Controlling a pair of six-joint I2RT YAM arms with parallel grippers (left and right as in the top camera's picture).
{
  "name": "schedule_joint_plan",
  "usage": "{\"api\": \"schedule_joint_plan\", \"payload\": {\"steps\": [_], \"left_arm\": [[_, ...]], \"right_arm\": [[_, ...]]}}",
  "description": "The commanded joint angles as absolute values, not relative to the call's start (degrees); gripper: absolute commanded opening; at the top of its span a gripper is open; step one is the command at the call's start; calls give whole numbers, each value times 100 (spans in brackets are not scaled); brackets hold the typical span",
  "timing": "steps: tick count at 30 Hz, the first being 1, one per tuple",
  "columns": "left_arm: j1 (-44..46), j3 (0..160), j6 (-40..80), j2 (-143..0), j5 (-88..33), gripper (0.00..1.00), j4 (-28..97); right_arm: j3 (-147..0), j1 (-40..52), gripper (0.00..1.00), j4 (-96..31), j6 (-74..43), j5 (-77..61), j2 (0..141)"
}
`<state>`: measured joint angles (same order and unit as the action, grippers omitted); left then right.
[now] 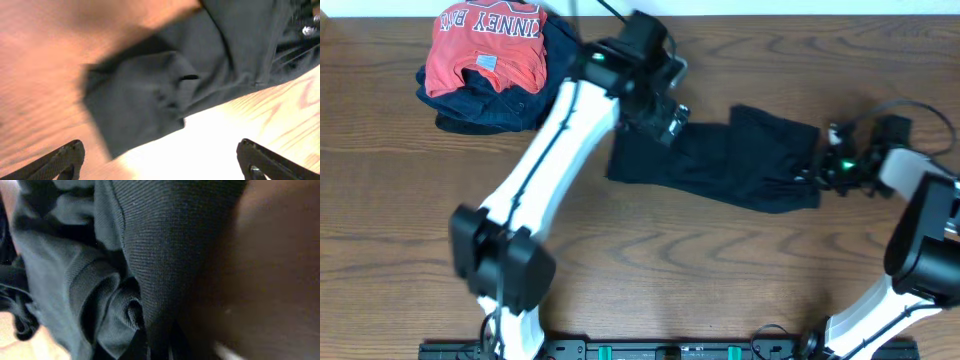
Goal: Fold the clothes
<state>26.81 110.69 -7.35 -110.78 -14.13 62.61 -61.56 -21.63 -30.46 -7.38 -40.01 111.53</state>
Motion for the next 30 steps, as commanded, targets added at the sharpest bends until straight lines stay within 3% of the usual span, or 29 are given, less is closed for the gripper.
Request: {"api": "schedule_joint_plan", "payload": {"steps": [1,7,13,21,30], "left_arm": [[2486,11201,-692,-10768,-1273,98,6274],[2126,11198,-696,-10704,-1275,98,6335],[1946,11198,-698,-10704,-1271,98,6340],[1702,11124,-698,-10711,-1037,98,6340],[1382,10794,-701,-10777,-1039,98,6333]], "right_arm": [[-6722,-2698,1,-3457,-209,-4051,10742],[-7808,-3227,1,-4925,676,-4051,10628],[-8744,-2917,1,-5999,1046,-4051,10628],[-8978,-1562,1,-6104,888,-4047,10626],[-8978,318,1,-5190,-82,-3332,10628]]}}
